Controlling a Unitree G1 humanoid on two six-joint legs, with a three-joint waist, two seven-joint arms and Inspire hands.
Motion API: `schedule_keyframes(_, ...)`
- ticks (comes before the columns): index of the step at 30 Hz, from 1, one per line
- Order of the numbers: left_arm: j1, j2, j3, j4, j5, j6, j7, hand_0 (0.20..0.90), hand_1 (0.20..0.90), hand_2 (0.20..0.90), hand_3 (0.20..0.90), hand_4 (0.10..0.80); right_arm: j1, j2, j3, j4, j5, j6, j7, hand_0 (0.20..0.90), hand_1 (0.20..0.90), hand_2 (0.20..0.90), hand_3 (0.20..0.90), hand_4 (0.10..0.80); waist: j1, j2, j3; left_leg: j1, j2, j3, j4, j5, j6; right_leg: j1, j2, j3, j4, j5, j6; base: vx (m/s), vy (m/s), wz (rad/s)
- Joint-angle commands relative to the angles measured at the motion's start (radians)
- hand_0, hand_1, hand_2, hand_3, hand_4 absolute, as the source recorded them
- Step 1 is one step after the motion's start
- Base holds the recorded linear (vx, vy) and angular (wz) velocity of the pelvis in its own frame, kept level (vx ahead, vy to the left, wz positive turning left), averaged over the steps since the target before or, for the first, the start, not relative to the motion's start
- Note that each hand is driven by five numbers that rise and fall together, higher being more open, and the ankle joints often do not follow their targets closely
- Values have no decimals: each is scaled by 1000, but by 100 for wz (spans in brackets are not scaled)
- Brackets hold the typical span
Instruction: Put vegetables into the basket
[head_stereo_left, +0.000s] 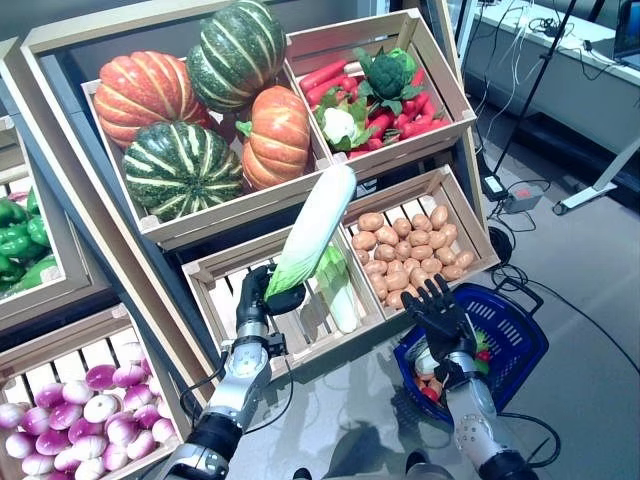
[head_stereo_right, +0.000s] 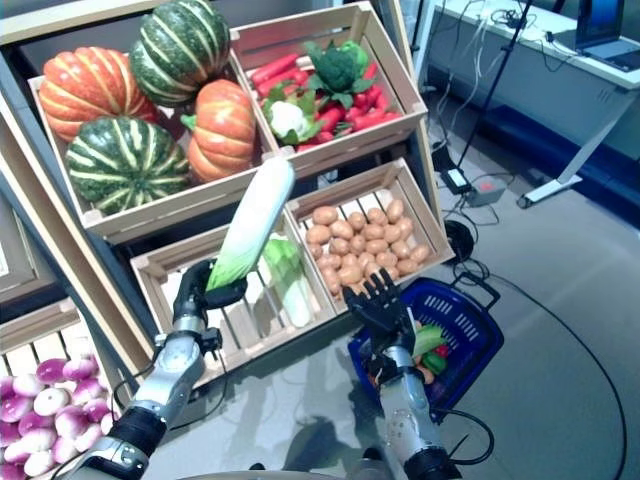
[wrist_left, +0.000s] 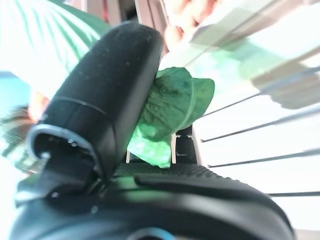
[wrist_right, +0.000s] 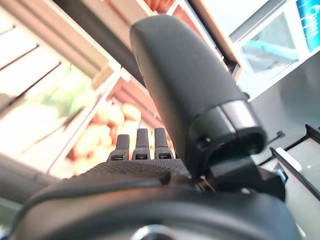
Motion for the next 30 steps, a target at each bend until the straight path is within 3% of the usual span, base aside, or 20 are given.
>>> schedule_keyframes(1,-70,48,-21,-114,77,-158,-46,300,300,300,300,400,-75,23,-50,-108,61,-74,129,900,900,900,900,800,7,-46,-73,-31,-31,-7,-2,-16,31,15,-33,-15,-12,39,-18,37,-84,-1)
schedule_keyframes(19,-51,83,-172,-183,182,-173,-155,300,300,300,300,400,-209,30,-60,-144,209,-89,124,900,900,900,900,800,43,-72,-74,12,-20,-8,-2,-39,31,50,-24,-10,-12,28,-18,23,-35,0)
schedule_keyframes(30,-82,124,-256,-221,323,-254,-212,300,300,300,300,400,-276,27,-76,-142,315,-31,136,900,900,900,900,800,50,-68,-76,18,-20,-18,-2,-43,27,59,-27,-9,-12,25,-15,2,4,1)
